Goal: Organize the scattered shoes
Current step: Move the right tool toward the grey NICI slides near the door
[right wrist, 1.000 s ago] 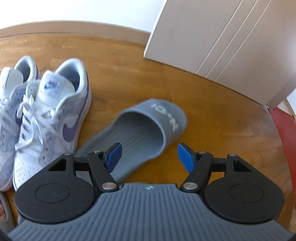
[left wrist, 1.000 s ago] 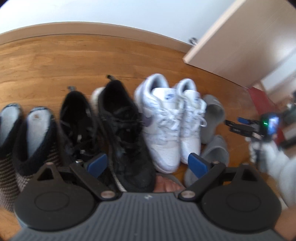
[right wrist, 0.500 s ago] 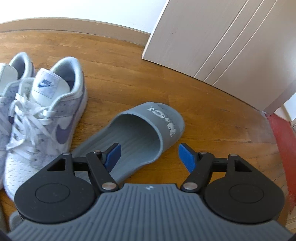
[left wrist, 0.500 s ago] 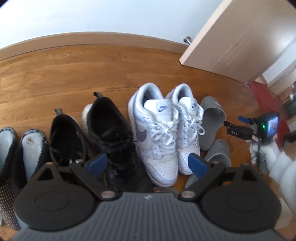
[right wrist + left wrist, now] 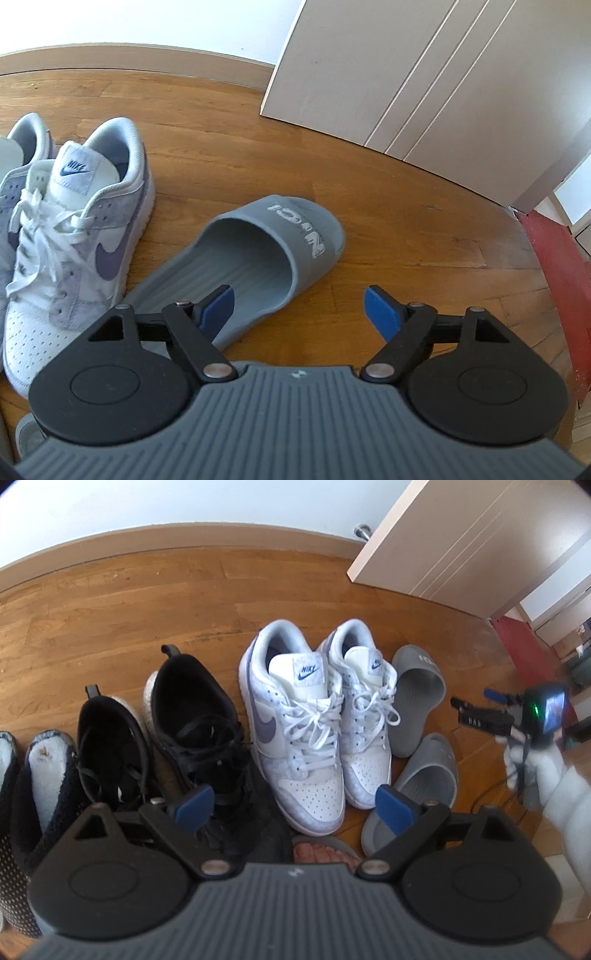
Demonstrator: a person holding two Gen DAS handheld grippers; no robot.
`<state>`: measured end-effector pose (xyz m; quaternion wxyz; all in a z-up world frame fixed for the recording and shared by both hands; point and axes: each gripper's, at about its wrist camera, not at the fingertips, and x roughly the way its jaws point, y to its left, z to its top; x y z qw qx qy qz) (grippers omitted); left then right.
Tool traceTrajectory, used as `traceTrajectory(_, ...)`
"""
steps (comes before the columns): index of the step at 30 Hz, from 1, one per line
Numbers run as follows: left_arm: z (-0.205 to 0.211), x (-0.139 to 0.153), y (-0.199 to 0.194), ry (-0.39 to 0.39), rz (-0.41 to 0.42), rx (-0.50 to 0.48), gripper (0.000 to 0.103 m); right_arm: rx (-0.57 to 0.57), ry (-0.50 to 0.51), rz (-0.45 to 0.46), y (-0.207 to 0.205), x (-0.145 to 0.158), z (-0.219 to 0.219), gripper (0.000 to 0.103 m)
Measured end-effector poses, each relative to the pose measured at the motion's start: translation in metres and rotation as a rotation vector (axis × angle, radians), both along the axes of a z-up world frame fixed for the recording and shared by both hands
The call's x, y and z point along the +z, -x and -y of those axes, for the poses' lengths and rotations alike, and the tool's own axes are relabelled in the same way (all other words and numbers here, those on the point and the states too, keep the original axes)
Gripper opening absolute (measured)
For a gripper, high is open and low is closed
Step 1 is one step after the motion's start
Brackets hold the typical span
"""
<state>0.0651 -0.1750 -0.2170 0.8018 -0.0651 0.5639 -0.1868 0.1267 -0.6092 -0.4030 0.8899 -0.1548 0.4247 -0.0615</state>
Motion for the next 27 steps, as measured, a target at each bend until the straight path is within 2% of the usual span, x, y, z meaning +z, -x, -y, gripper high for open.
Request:
traceTrajectory(4, -0.003, 0.003, 0.002, -0.013, -0.004, 0.01, 0.095, 0.003, 0.024, -0.001, -0.02, -0.006, -0.003, 0.079)
traceTrajectory(13, -0.008, 0.004, 0.004, -0.018, -0.004, -0.004, 0.095, -0.012, 0.031, -0.008, -0.024, -0.006, -0.009, 0.079)
traceTrajectory(17, 0.011, 0.002, -0.001, 0.03, 0.003, -0.053, 0.095, -0.099, -0.035, 0.038, 0.018, 0.007, 0.002, 0.083)
traceTrajectory(19, 0.024, 0.0, -0.005, 0.064, 0.002, -0.079, 0.096, -0.205, -0.087, 0.071, 0.046, 0.011, 0.014, 0.087)
traceTrajectory(22, 0.057, -0.015, -0.014, 0.169, -0.04, -0.104, 0.096, -0.394, -0.198, 0.099, 0.094, 0.011, 0.028, 0.089)
traceTrajectory(23, 0.067, -0.019, -0.019, 0.199, -0.055, -0.107, 0.096, -0.426, -0.22, 0.1, 0.103, 0.01, 0.03, 0.089)
traceTrajectory(27, 0.126, -0.043, -0.043, 0.28, -0.103, -0.122, 0.095, -0.373, -0.224, 0.038, 0.139, -0.004, 0.013, 0.09)
